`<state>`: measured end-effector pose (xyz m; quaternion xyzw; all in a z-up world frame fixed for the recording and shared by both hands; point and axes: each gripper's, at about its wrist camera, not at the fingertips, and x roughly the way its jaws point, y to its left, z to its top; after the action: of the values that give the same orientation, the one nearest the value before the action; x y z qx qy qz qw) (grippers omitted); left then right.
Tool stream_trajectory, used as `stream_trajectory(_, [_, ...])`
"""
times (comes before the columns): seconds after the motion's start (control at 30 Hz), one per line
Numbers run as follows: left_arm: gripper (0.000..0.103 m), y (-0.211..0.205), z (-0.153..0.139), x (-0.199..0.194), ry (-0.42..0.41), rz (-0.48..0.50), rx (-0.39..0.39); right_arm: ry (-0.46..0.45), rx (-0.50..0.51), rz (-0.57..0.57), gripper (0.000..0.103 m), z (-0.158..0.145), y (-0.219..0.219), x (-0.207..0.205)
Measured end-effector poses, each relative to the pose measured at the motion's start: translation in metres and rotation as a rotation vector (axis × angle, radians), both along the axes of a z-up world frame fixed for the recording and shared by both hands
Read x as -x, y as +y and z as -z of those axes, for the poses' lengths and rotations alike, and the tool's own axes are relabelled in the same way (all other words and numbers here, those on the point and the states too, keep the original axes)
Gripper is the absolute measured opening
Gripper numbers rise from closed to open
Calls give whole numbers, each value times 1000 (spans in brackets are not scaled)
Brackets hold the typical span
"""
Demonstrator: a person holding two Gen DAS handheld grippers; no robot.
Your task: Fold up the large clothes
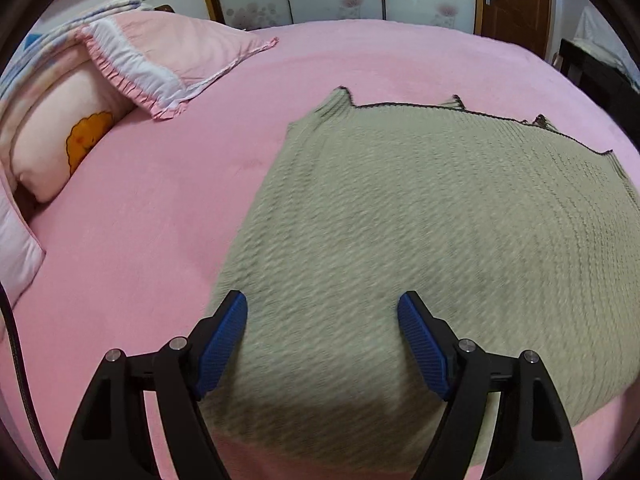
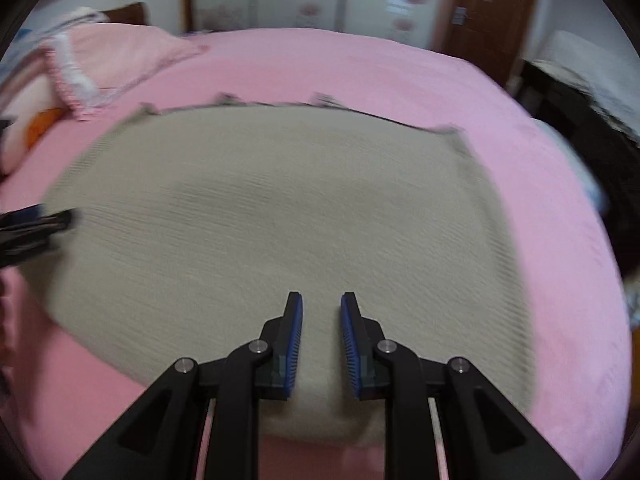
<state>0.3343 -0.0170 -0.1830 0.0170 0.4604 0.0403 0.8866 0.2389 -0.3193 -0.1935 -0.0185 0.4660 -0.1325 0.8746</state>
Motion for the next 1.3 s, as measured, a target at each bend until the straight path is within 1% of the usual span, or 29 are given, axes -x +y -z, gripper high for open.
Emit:
stream_trajectory(0.07, [78,10,1,3,0,6,28,11,30,83,18,6,-36,16])
stream_trajectory(0.13, [78,15,1,5,-1,0,31,6,2,126,15,9,-63,31])
stream_trajectory(0.17, [78,16,2,6,1,-5,22,-8,-36,130,8,11,-76,40])
stream_trajectory(0.2, [79,18,5,6,7,-22,0,-10,-58,130,4,13,-83,46])
stream_trajectory(0.23, [80,19,7,6,15,-34,-3,-9,-77,128,4,14,-86,50])
stream_trajectory(0.27, [80,23,11,6,28,-43,24,-10,-82,130,4,16,-86,51])
stream_trajectory(0.33, [80,32,13,5,46,-74,94,0,-54,137,5,16,-78,52])
stream_trajectory(0.4, [80,36,11,4,60,-94,120,11,-36,150,6,19,-72,50])
stream_trajectory(0.47, [80,35,8,6,60,-96,107,18,-38,167,7,19,-70,47])
stream_trajectory(0.57, [80,30,0,13,57,-84,79,17,-74,184,8,14,-71,50])
stream_trajectory(0.77, [80,16,-23,27,56,-36,115,16,-164,195,8,2,-74,57])
stream_trajectory(0.87, [80,5,-36,35,58,5,128,10,-217,182,8,-7,-69,61])
stream_trajectory(1.03, [81,-11,-60,54,38,66,166,-20,-233,123,8,-27,-48,69])
stream_trajectory(1.13, [82,-17,-73,67,27,93,214,-35,-255,78,8,-40,-33,68])
stream_trajectory(1.3, [82,-22,-84,80,29,108,278,-64,-274,16,8,-59,-9,63])
